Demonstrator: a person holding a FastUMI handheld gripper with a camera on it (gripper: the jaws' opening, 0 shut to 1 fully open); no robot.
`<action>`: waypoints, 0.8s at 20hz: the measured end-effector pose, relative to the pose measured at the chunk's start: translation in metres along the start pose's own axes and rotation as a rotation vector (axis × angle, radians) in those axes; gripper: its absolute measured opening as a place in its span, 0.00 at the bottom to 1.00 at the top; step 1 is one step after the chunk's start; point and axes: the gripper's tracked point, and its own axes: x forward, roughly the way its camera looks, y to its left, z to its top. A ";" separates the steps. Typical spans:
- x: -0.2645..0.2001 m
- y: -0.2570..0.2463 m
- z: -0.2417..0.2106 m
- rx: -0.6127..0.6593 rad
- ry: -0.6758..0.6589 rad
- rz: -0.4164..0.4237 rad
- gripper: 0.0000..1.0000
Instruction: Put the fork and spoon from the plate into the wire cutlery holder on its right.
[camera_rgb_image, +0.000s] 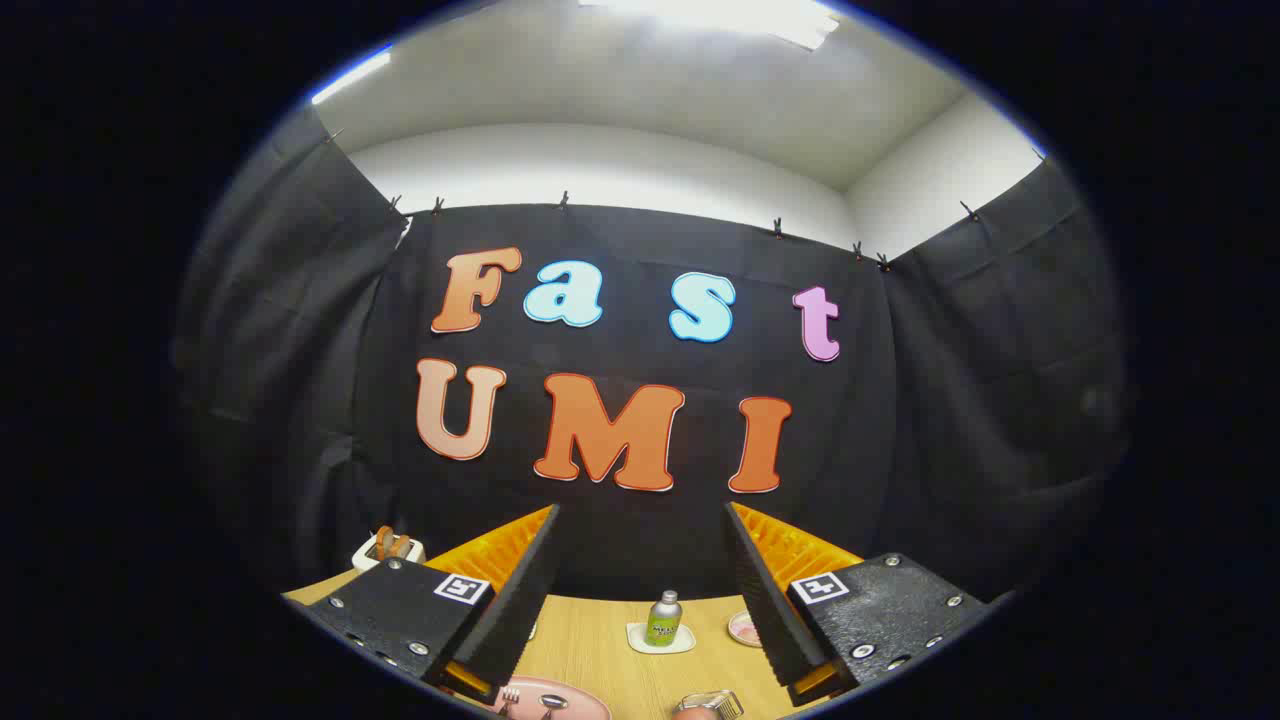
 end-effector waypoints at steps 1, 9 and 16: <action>0.004 -0.002 0.000 0.001 -0.001 0.006 0.94; 0.021 -0.013 -0.008 0.037 0.011 0.073 0.94; 0.025 -0.008 -0.020 0.050 0.037 0.126 0.94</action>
